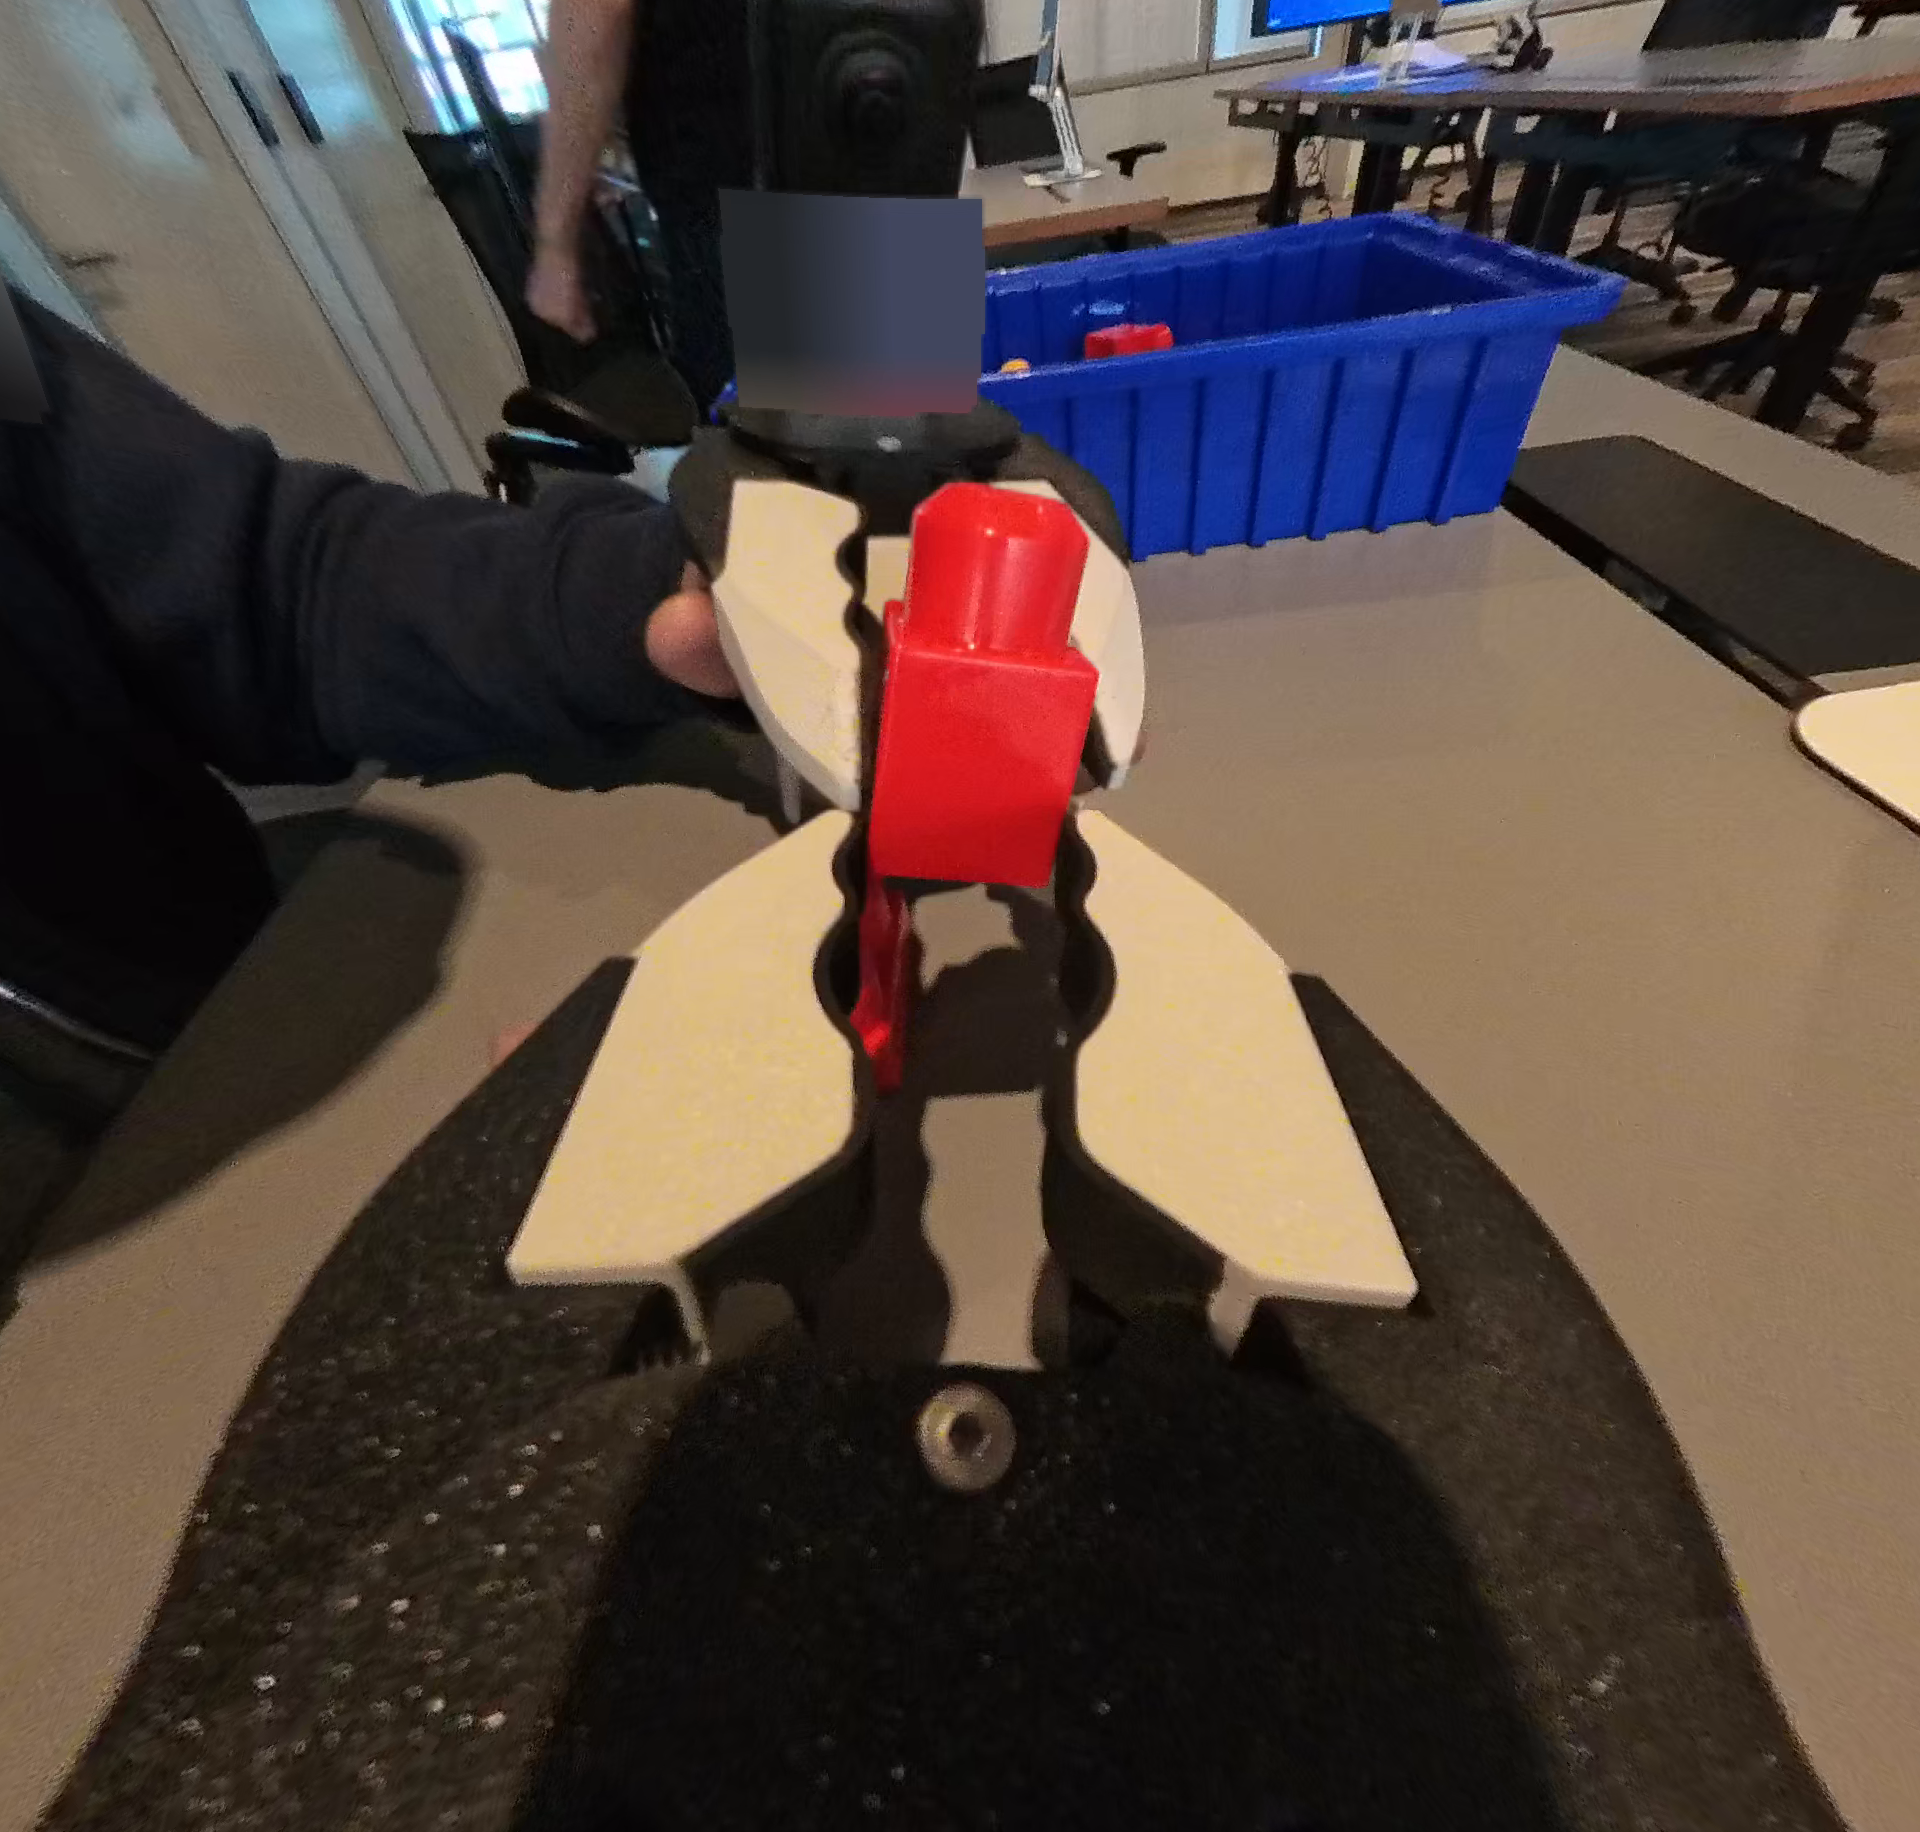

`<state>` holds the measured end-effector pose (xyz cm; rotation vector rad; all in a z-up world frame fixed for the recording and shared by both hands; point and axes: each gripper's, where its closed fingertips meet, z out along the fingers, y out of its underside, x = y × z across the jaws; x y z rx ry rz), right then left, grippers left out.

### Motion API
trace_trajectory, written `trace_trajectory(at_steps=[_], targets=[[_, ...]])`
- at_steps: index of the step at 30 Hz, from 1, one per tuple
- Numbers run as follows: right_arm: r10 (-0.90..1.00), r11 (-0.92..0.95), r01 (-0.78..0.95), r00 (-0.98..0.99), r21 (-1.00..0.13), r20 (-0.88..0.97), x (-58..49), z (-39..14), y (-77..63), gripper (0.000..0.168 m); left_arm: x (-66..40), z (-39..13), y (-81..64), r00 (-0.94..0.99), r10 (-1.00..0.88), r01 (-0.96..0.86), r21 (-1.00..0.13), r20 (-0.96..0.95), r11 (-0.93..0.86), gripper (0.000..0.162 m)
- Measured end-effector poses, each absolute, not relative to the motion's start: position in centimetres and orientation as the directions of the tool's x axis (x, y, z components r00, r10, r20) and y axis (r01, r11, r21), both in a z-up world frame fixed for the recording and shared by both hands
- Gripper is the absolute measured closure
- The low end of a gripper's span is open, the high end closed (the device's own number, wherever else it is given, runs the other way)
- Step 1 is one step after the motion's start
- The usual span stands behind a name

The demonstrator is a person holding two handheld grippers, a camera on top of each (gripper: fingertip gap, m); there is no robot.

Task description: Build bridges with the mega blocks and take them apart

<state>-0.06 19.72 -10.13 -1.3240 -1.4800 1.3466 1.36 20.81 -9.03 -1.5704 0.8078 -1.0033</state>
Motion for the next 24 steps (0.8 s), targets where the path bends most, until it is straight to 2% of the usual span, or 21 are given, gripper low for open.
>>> trace_trajectory(at_steps=[6,8,9,13,18,24], targets=[[0.977,-0.025,0.307,-0.194,-0.951,-0.089,-0.1,-12.2,20.0,0.133,1.0,-10.9,20.9,0.437,-0.899,-0.152,-0.983,0.03,-0.107,0.125],[0.972,-0.042,0.31,-0.209,-0.95,-0.111,0.2,-12.3,20.1,0.12,0.4,-11.9,21.5,0.468,-0.881,-0.251,-0.966,-0.067,-0.06,0.125],[0.971,-0.051,0.3,-0.209,-0.953,-0.117,0.4,-12.1,20.3,0.119,0.1,-12.4,21.8,0.485,-0.868,-0.298,-0.953,-0.111,-0.045,0.125],[0.98,-0.056,0.221,-0.174,-0.974,-0.096,0.6,-10.5,21.1,0.129,-0.1,-13.4,22.4,0.51,-0.831,-0.415,-0.91,-0.221,-0.013,0.125],[0.987,0.027,0.225,-0.161,-0.974,-0.009,0.1,-10.7,20.3,0.134,1.1,-14.4,21.9,0.48,-0.846,-0.453,-0.892,-0.23,-0.015,0.125],[0.988,0.026,0.23,-0.156,-0.973,-0.01,-0.1,-11.0,20.2,0.139,1.6,-14.5,21.4,0.469,-0.86,-0.438,-0.899,-0.202,-0.028,0.125]])
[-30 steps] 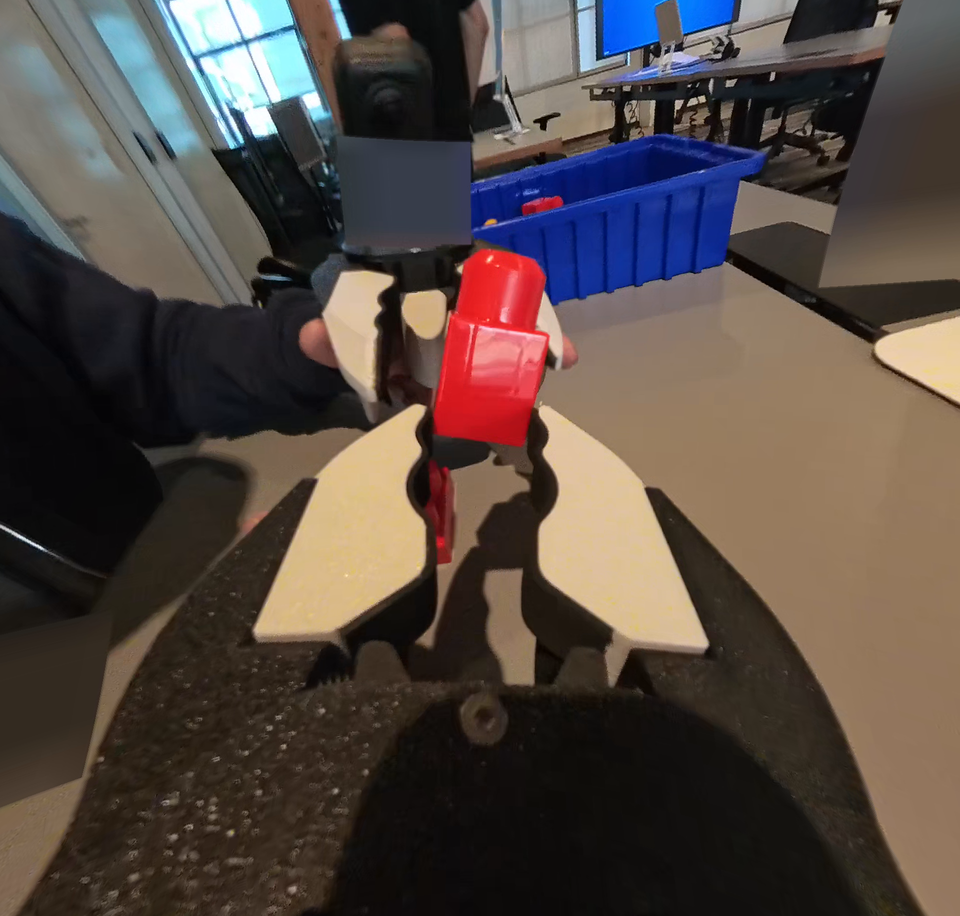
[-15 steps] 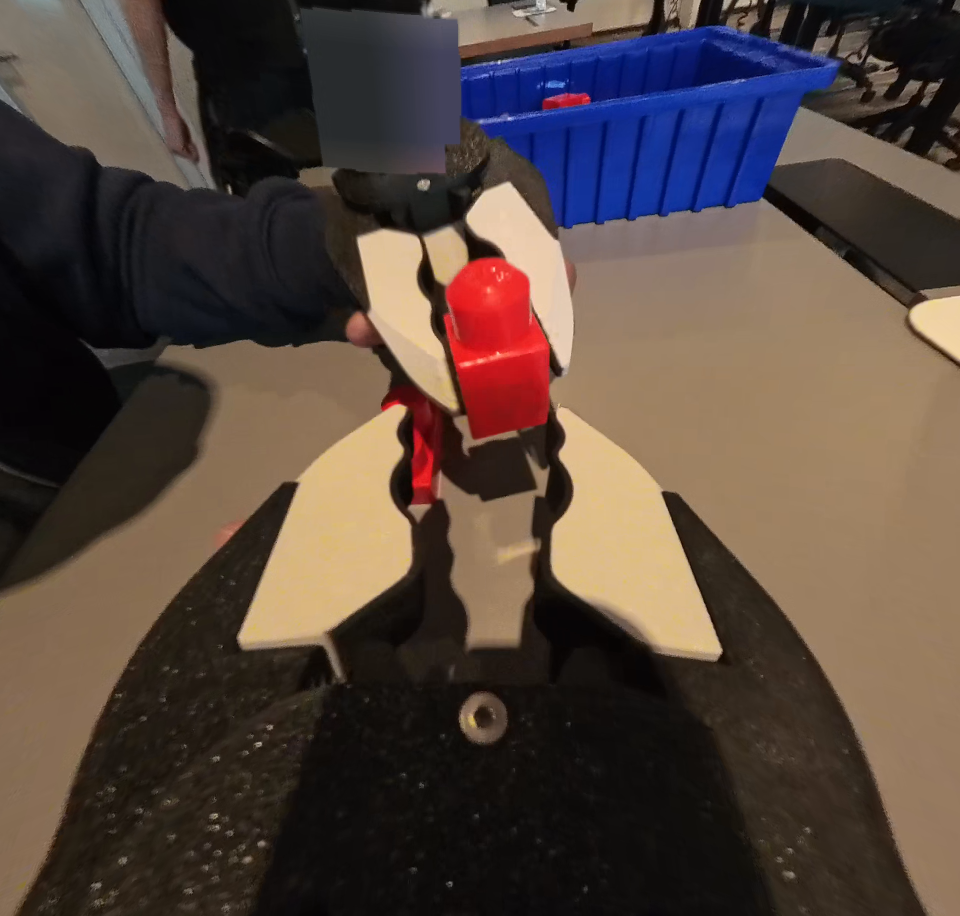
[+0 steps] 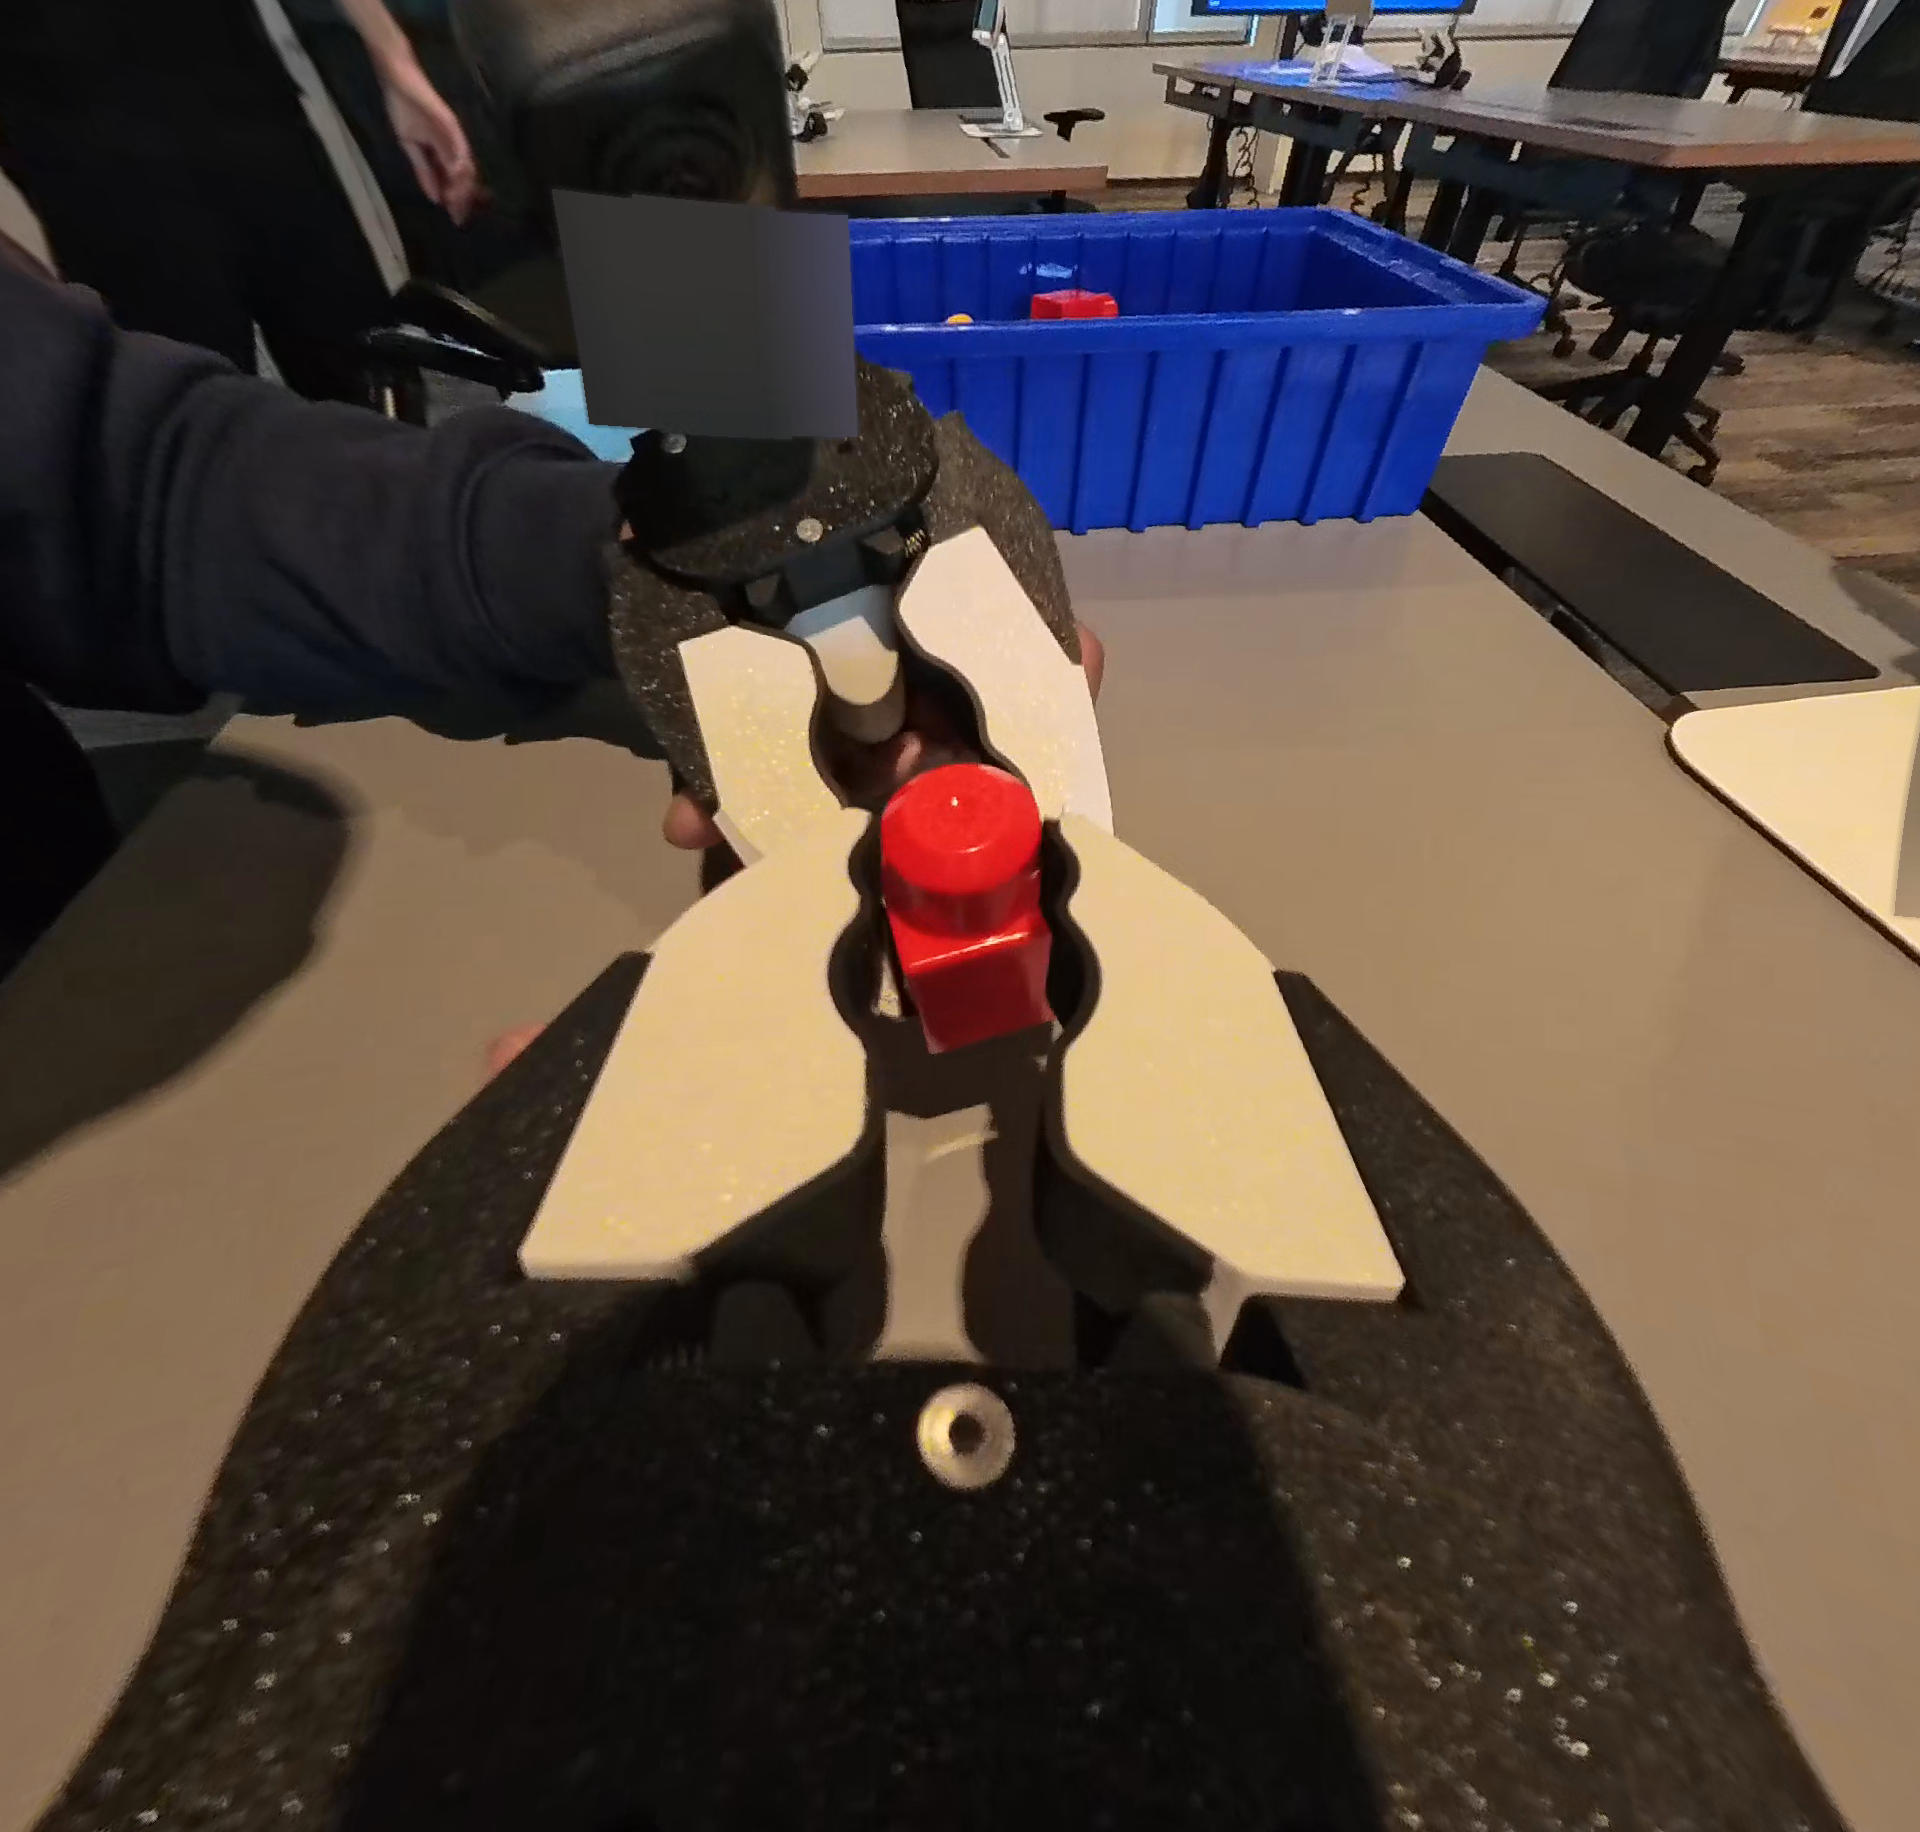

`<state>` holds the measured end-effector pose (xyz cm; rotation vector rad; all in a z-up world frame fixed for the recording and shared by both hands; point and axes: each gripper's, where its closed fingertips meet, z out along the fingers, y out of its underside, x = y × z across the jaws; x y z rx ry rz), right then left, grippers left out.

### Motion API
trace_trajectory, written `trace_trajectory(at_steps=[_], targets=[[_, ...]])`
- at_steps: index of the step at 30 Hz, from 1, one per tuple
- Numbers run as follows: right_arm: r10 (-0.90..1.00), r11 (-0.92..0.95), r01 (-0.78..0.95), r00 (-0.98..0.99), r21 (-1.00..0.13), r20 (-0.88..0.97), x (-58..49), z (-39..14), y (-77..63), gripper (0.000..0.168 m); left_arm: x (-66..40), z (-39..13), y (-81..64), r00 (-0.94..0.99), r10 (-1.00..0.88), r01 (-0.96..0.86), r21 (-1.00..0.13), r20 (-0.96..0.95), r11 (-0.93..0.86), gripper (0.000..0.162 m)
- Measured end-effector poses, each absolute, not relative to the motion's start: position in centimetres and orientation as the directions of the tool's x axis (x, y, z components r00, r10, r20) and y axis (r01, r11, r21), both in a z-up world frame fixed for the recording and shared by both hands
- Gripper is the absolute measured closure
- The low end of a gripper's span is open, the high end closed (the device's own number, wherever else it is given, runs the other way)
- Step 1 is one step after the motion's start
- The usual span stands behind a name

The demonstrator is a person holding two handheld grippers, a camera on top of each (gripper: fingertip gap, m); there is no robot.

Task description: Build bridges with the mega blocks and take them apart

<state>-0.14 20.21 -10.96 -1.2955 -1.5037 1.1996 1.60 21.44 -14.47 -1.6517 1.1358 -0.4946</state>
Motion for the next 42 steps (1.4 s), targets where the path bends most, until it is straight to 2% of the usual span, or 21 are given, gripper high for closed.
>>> trace_trajectory(at_steps=[2,4,7,10,14,21,22,24,26,29,32,37,40,42], targets=[[0.988,0.024,0.245,-0.153,-0.969,-0.014,-0.2,-11.1,20.3,0.14,1.6,-14.6,21.4,0.467,-0.864,-0.437,-0.898,-0.188,-0.041,0.124],[0.99,0.019,0.262,-0.138,-0.965,-0.018,-0.1,-11.2,20.6,0.139,1.0,-15.2,21.4,0.461,-0.867,-0.465,-0.884,-0.187,-0.056,0.113],[0.99,-0.022,0.315,-0.128,-0.949,-0.066,0.3,-11.9,21.2,0.14,-0.9,-15.8,21.6,0.463,-0.866,-0.501,-0.862,-0.188,-0.081,0.107],[0.985,-0.072,0.398,-0.117,-0.914,-0.128,0.3,-14.0,21.5,0.139,-3.0,-15.6,22.5,0.51,-0.847,-0.466,-0.876,-0.151,-0.125,0.108],[0.987,-0.045,0.467,-0.117,-0.883,-0.112,0.2,-15.9,21.3,0.139,-4.7,-15.2,23.4,0.571,-0.814,-0.4,-0.901,-0.102,-0.169,0.112],[0.984,-0.054,0.474,-0.122,-0.879,-0.127,0.5,-16.3,21.5,0.139,-4.7,-15.5,23.3,0.563,-0.817,-0.425,-0.892,-0.125,-0.157,0.113],[0.985,-0.046,0.47,-0.124,-0.881,-0.117,0.5,-16.3,21.5,0.135,-4.7,-15.5,23.3,0.563,-0.817,-0.423,-0.892,-0.125,-0.155,0.113],[0.987,-0.033,0.456,-0.126,-0.889,-0.102,0.4,-16.0,21.4,0.116,-4.7,-15.4,23.3,0.564,-0.816,-0.419,-0.895,-0.124,-0.154,0.113],[0.986,-0.027,0.439,-0.135,-0.898,-0.096,0.4,-15.7,21.2,0.108,-4.8,-15.2,23.3,0.567,-0.815,-0.411,-0.899,-0.122,-0.152,0.113],[0.988,-0.007,0.407,-0.139,-0.913,-0.07,0.3,-14.8,21.0,0.102,-5.1,-14.4,23.3,0.575,-0.808,-0.399,-0.906,-0.127,-0.141,0.113],[0.988,0.016,0.32,-0.148,-0.947,-0.034,0.5,-12.2,20.5,0.103,-5.8,-12.4,23.0,0.594,-0.792,-0.383,-0.915,-0.139,-0.126,0.112],[0.949,0.044,0.21,-0.313,-0.977,-0.024,0.8,-8.7,15.1,0.114,-12.0,-6.0,21.5,0.759,-0.631,-0.326,-0.932,-0.159,-0.157,0.112],[0.886,0.074,0.257,-0.46,-0.964,-0.054,0.8,-10.2,9.9,0.119,-19.5,-3.0,19.3,0.867,-0.457,-0.327,-0.918,-0.196,-0.226,0.113],[0.839,0.126,0.326,-0.538,-0.937,-0.075,0.8,-12.4,6.8,0.119,-25.9,-2.2,17.7,0.906,-0.329,-0.378,-0.86,-0.268,-0.342,0.113]])
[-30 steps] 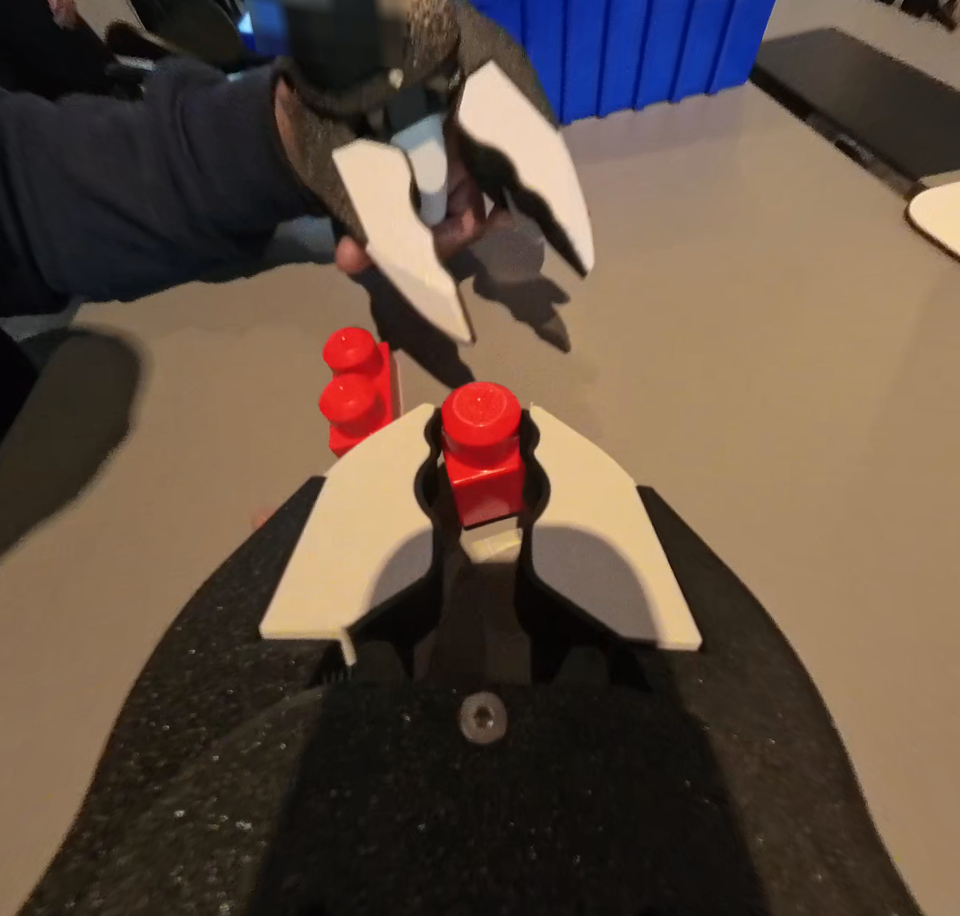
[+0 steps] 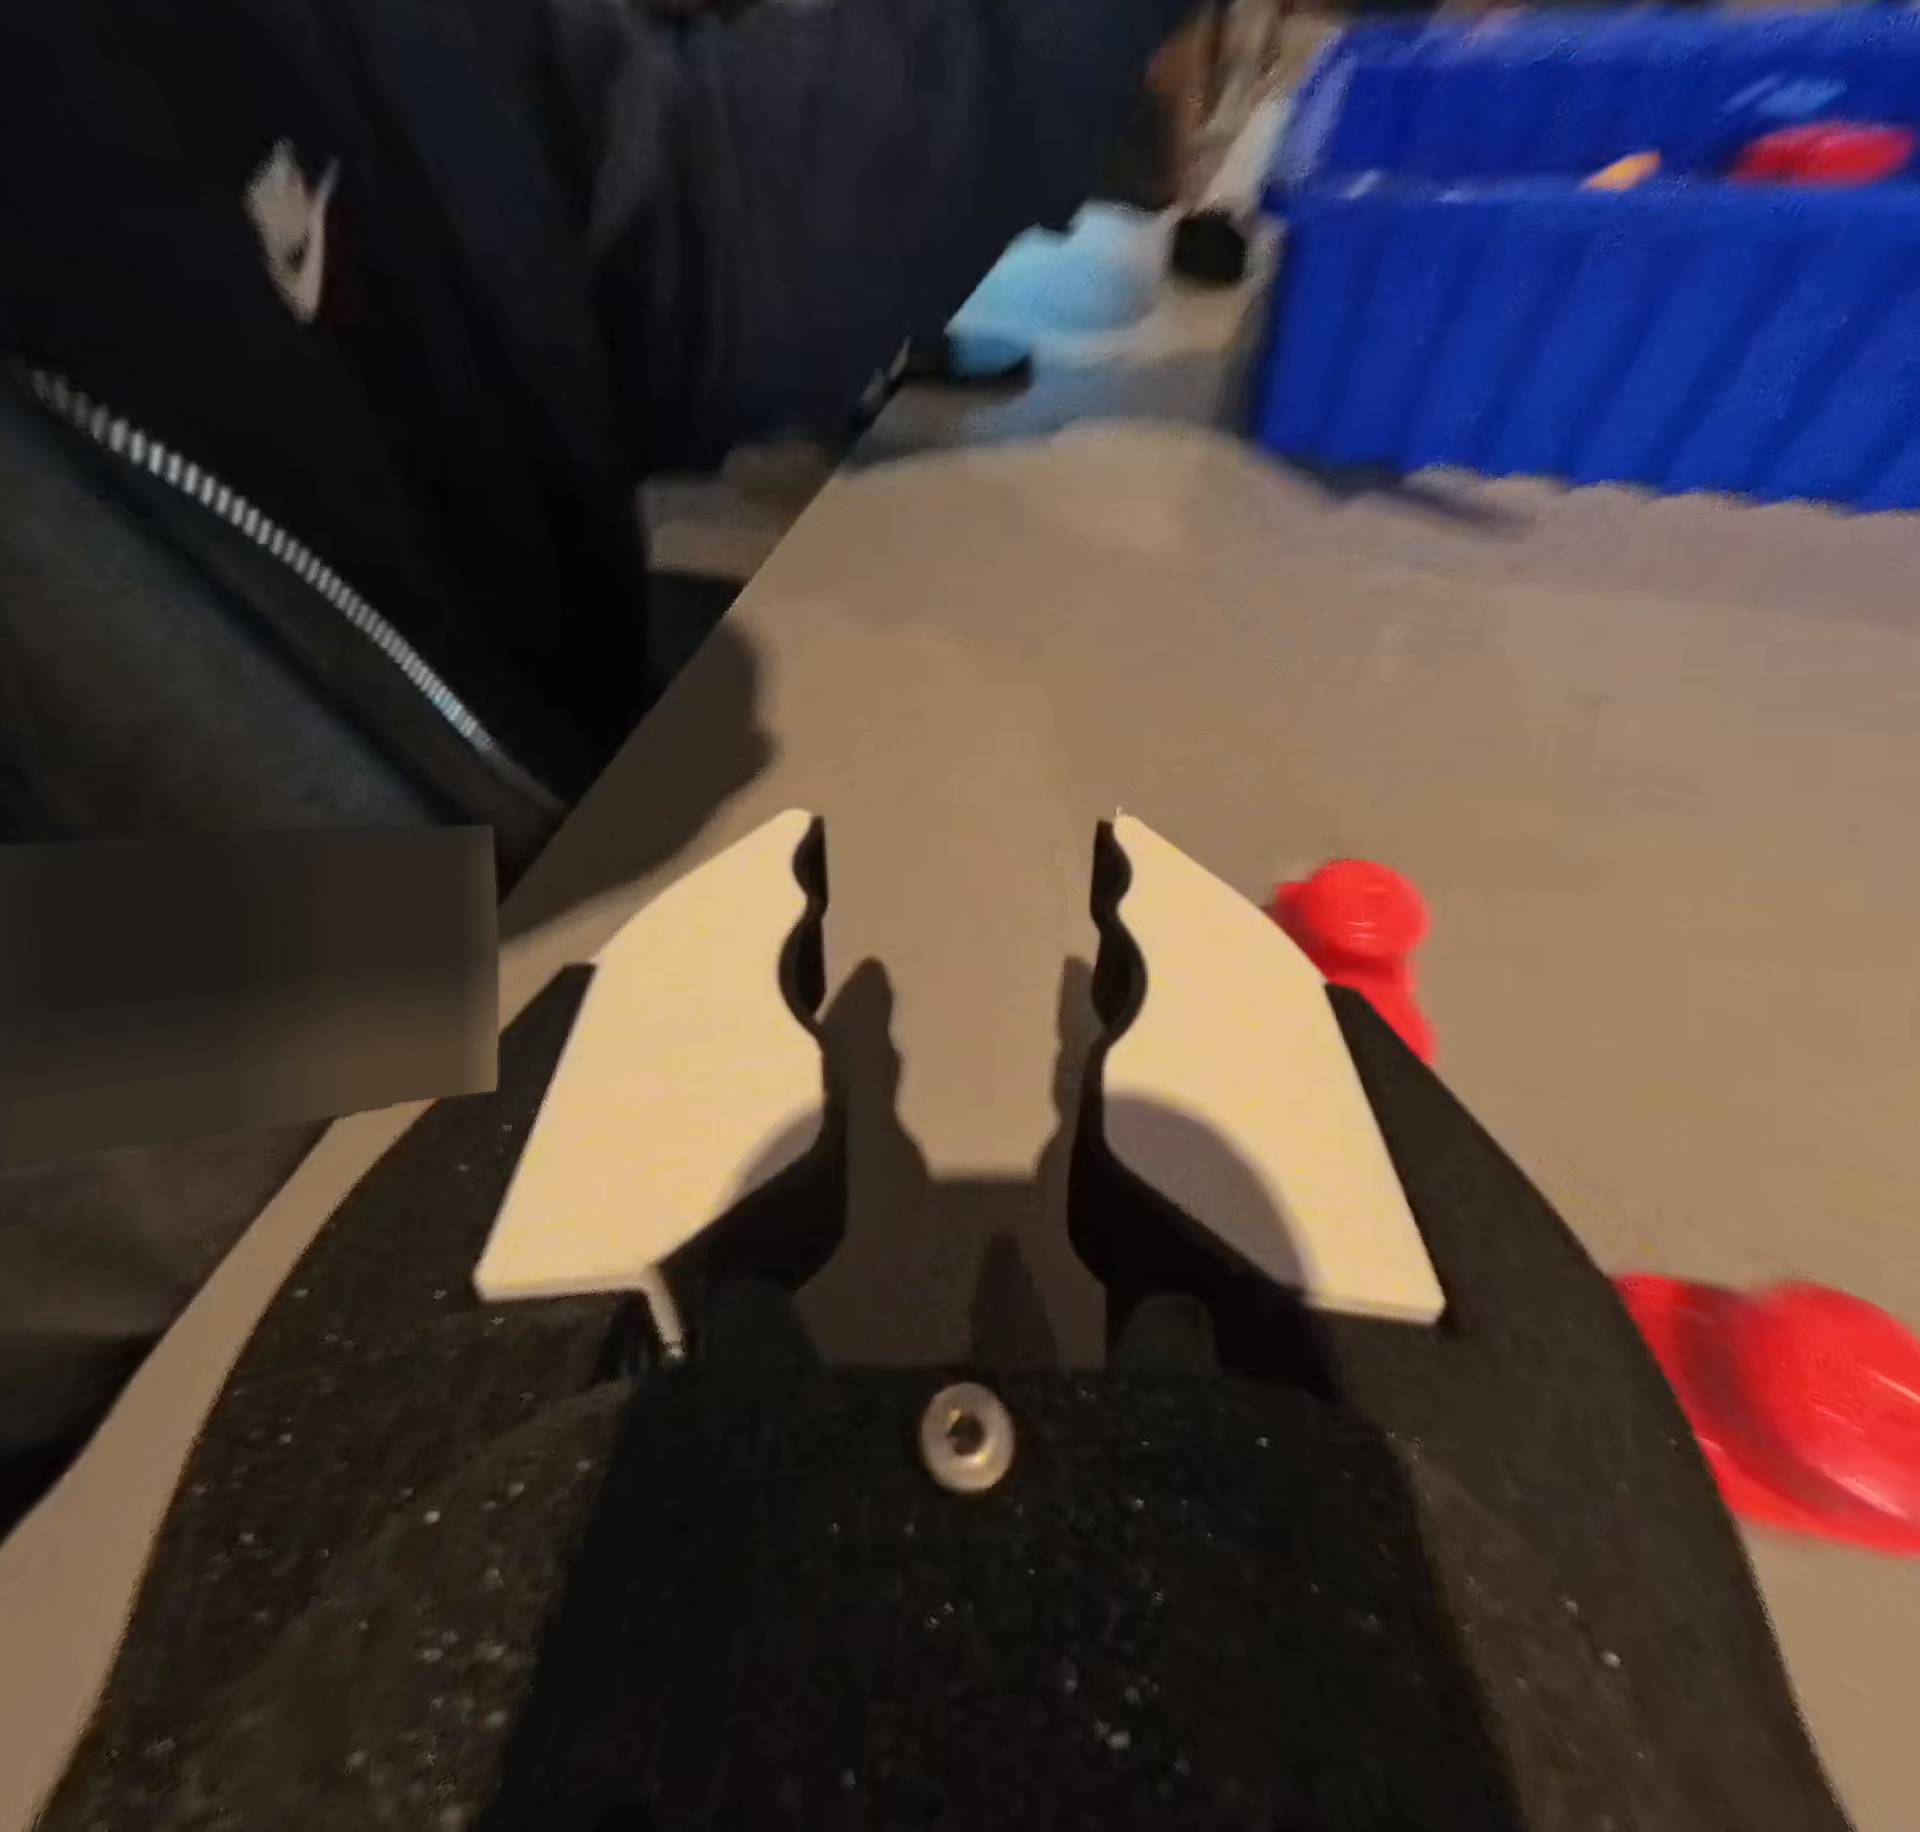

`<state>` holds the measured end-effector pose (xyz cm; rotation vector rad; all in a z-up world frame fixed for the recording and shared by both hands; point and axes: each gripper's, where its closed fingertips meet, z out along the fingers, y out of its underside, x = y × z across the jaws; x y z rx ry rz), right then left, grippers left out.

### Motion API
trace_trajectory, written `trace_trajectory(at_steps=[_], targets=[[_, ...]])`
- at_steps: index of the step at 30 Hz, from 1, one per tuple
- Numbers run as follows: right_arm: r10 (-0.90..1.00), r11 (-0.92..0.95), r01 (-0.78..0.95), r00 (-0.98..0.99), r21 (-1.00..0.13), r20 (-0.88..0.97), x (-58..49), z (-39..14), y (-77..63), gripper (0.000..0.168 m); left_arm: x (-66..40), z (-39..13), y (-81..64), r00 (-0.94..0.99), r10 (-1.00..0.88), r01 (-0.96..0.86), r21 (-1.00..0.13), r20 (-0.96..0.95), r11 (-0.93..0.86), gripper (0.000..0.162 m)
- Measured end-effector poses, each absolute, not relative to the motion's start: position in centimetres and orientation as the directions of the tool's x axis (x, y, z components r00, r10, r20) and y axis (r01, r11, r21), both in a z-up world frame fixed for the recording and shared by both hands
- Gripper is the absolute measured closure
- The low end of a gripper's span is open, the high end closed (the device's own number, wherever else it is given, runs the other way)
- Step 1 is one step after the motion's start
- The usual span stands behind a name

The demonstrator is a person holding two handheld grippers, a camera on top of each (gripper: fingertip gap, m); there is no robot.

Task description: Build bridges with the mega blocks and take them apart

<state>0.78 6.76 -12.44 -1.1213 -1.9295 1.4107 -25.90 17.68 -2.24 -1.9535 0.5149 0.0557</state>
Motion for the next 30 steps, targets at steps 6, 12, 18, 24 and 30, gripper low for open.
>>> trace_trajectory(at_steps=[6,12,18,24,30], targets=[[0.728,0.263,0.43,-0.676,-0.864,-0.115,1.4,-16.8,2.4,0.121,-41.6,-4.9,15.5,0.926,-0.192,-0.368,-0.658,-0.326,-0.657,0.108],[0.728,0.156,0.489,-0.644,-0.858,-0.235,0.9,-16.6,3.0,0.125,-48.0,-13.0,19.5,0.892,-0.299,-0.425,-0.398,-0.34,-0.813,0.106],[0.725,0.173,0.527,-0.64,-0.832,-0.254,1.0,-17.3,2.8,0.126,-50.6,-18.5,24.1,0.876,-0.376,-0.436,-0.163,-0.303,-0.885,0.111],[0.721,0.133,0.513,-0.638,-0.848,-0.272,1.0,-16.7,3.1,0.127,-49.4,-18.0,24.4,0.882,-0.372,-0.42,-0.121,-0.29,-0.9,0.123],[0.726,-0.009,0.423,-0.62,-0.906,-0.297,0.6,-14.5,4.4,0.126,-30.0,-7.3,24.5,0.833,-0.529,-0.475,-0.702,-0.164,-0.53,0.125]])
